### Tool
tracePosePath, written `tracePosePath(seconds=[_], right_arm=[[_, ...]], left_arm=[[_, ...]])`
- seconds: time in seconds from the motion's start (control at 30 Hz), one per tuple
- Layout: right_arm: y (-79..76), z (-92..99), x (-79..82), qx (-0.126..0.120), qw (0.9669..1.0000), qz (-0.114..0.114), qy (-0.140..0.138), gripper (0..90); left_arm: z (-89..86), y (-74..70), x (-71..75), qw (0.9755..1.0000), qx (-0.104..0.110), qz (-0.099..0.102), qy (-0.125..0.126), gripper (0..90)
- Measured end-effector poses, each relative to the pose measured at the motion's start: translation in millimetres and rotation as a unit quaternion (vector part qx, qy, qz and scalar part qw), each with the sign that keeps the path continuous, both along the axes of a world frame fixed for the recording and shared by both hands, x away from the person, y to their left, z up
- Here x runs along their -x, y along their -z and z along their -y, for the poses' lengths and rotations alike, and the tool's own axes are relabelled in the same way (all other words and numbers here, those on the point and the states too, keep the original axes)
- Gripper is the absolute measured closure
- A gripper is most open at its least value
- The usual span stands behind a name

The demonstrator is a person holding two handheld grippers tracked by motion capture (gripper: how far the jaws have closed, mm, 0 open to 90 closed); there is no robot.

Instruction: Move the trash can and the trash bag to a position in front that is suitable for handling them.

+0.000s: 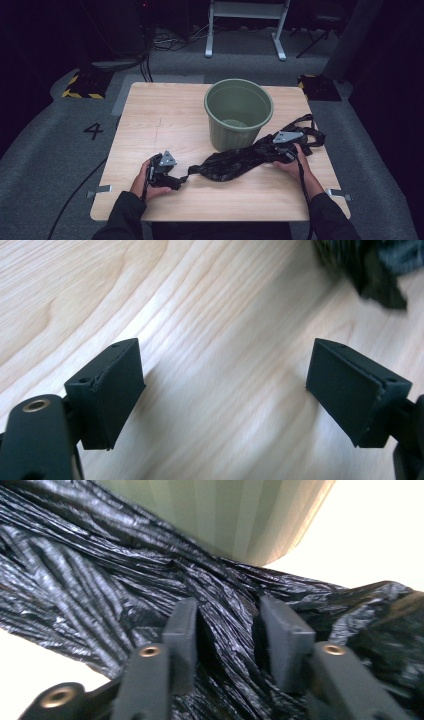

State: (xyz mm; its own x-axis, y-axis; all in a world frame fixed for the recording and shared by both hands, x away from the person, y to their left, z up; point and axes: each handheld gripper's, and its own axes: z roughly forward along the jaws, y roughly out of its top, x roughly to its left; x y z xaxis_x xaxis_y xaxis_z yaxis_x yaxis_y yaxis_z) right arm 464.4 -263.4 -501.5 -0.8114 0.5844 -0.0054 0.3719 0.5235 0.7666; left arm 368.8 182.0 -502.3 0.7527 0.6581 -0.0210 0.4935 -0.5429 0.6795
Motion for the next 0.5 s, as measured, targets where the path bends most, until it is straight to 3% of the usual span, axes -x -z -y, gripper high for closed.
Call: tracePosePath(seconds=[0.23,0.5], right_arm=[[-0.2,0.9,4.3,0.003,0.9999,0.007,-0.015,83.7],[-7.6,11.7,9.0,-0.014,0.9996,0.012,-0.021,87.2]], left_arm=[[0.7,0.2,1.6,0.9998,0.000,0.002,-0.018,15.5],[2.2,0.2,-3.7,0.9999,-0.001,-0.001,-0.014,14.2]])
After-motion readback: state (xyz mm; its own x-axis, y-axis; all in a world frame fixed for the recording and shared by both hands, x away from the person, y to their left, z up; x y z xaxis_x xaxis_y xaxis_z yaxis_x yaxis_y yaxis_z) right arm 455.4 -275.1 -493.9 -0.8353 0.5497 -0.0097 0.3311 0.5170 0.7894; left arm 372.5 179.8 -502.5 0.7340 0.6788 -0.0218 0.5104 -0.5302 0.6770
